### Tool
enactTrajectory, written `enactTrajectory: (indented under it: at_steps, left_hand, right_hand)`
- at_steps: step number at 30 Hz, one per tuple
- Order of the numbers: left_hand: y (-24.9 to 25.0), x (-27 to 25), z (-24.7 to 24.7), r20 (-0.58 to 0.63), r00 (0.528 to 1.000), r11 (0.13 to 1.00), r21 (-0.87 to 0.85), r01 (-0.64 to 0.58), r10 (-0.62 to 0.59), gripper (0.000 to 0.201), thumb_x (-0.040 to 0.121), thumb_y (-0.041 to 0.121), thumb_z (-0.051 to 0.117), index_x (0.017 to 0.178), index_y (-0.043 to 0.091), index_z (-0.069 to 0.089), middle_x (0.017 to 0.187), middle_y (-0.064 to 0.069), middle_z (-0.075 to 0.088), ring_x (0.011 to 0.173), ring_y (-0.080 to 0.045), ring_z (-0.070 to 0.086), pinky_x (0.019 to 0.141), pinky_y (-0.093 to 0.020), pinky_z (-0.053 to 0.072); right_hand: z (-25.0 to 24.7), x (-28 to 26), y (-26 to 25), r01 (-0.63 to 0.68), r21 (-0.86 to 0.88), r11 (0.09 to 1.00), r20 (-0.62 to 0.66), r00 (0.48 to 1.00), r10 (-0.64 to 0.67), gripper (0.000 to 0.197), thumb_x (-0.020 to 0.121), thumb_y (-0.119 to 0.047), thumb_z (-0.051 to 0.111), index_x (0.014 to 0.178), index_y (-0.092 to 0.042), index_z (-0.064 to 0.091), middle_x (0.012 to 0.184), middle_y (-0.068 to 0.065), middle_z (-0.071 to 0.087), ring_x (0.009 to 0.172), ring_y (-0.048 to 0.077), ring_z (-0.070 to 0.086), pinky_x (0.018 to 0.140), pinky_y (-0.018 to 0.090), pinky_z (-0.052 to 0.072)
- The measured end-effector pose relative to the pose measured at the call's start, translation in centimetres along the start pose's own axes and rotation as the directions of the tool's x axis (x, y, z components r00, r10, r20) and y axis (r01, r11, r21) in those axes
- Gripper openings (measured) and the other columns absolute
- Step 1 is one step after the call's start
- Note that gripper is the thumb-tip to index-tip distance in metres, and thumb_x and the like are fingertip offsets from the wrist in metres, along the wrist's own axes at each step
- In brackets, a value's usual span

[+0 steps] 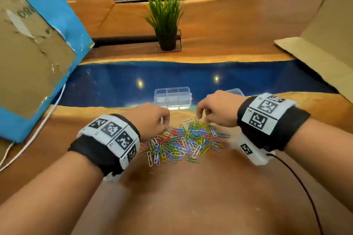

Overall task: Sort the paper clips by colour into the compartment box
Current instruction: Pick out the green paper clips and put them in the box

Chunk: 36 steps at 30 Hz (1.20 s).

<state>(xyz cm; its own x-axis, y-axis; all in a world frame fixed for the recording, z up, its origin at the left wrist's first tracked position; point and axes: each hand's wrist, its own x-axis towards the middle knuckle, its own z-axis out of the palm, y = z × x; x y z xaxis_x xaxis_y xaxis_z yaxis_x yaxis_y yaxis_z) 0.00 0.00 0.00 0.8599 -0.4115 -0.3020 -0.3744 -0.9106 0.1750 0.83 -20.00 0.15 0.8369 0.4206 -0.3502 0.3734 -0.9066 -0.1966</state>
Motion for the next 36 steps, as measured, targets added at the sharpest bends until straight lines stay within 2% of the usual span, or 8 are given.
enactTrajectory:
  at_steps: [3,7,13,22,27,30,33,36]
  left_hand:
    - [-0.6,2.2,0.1,0.028,1.0,1.0,-0.006,-0.009,0.009,0.008,0.087,0.031,0.056,0.087,0.025,0.062,0.062,0.014,0.051,0.072,-0.012,0.05,0.068,-0.024,0.042]
    - [-0.5,3.3,0.2,0.064,0.997,0.999,-0.02,-0.041,0.043,0.006,0.085,0.028,0.062,0.086,0.023,0.063,0.06,0.014,0.052,0.061,0.002,0.045,0.058,-0.021,0.035]
    - [-1.2,2.6,0.5,0.053,0.999,1.0,0.026,-0.008,0.006,0.012,0.083,0.034,0.065,0.091,0.026,0.06,0.067,0.013,0.047,0.076,-0.012,0.047,0.068,-0.022,0.033]
    - [-3.8,-0.9,1.1,-0.004,0.998,0.996,0.063,0.056,-0.056,0.011,0.084,0.024,0.063,0.095,0.022,0.065,0.082,0.006,0.055,0.085,-0.018,0.056,0.075,-0.026,0.044]
    - [-5.3,-2.2,0.9,-0.028,0.996,0.994,0.057,0.089,-0.087,0.009,0.082,0.022,0.068,0.089,0.019,0.066,0.074,0.008,0.055,0.08,-0.014,0.05,0.071,-0.024,0.039]
    - [-5.6,-2.6,0.8,-0.048,0.995,0.996,0.023,0.083,-0.082,0.014,0.082,0.021,0.068,0.095,0.017,0.068,0.082,0.005,0.063,0.081,-0.015,0.053,0.07,-0.023,0.039]
    - [-5.6,-2.6,1.1,-0.042,0.999,1.0,-0.002,0.025,-0.025,0.016,0.083,0.014,0.061,0.097,0.019,0.067,0.088,0.002,0.073,0.08,-0.014,0.06,0.058,-0.02,0.038]
    - [-5.7,-2.7,1.3,-0.062,0.998,1.0,0.008,-0.011,0.012,0.015,0.082,0.014,0.06,0.093,0.022,0.066,0.082,0.005,0.071,0.077,-0.011,0.057,0.06,-0.021,0.04]
  right_hand:
    - [-0.1,2.4,-0.1,-0.027,-0.017,1.0,0.022,0.999,0.027,0.024,0.087,-0.015,0.054,0.101,-0.032,0.065,0.085,-0.003,0.058,0.091,0.021,0.061,0.084,0.037,0.053]
    - [0.7,3.7,-0.6,-0.058,-0.079,0.995,0.091,0.994,0.065,0.025,0.084,-0.012,0.057,0.098,-0.031,0.067,0.082,-0.005,0.056,0.09,0.021,0.062,0.08,0.033,0.055]
    - [1.2,3.6,-1.0,-0.118,-0.091,0.989,0.027,0.992,0.121,0.017,0.085,-0.012,0.058,0.095,-0.021,0.069,0.067,-0.011,0.048,0.085,0.017,0.055,0.067,0.023,0.038]
    - [1.6,2.4,-1.2,-0.165,-0.114,0.98,-0.034,0.986,0.163,0.006,0.082,-0.021,0.06,0.081,-0.022,0.065,0.082,-0.001,0.063,0.087,0.021,0.061,0.072,0.026,0.047]
    - [1.9,1.7,-1.4,-0.189,-0.104,0.977,-0.066,0.981,0.183,0.015,0.077,-0.023,0.062,0.064,-0.023,0.056,0.074,-0.003,0.061,0.079,0.02,0.057,0.069,0.027,0.046]
    - [1.8,1.5,-1.7,-0.179,-0.088,0.98,-0.048,0.983,0.175,0.019,0.075,-0.023,0.065,0.06,-0.025,0.054,0.066,-0.008,0.058,0.075,0.018,0.056,0.068,0.029,0.047]
    - [1.5,1.2,-2.5,-0.121,-0.016,0.992,-0.092,0.989,0.119,0.014,0.076,-0.02,0.066,0.07,-0.026,0.055,0.065,-0.011,0.055,0.068,0.014,0.053,0.066,0.026,0.04]
    - [1.4,0.5,-3.5,-0.061,0.138,0.989,-0.158,0.984,0.082,0.016,0.083,-0.017,0.058,0.092,-0.03,0.058,0.071,-0.008,0.057,0.069,0.015,0.053,0.071,0.029,0.043]
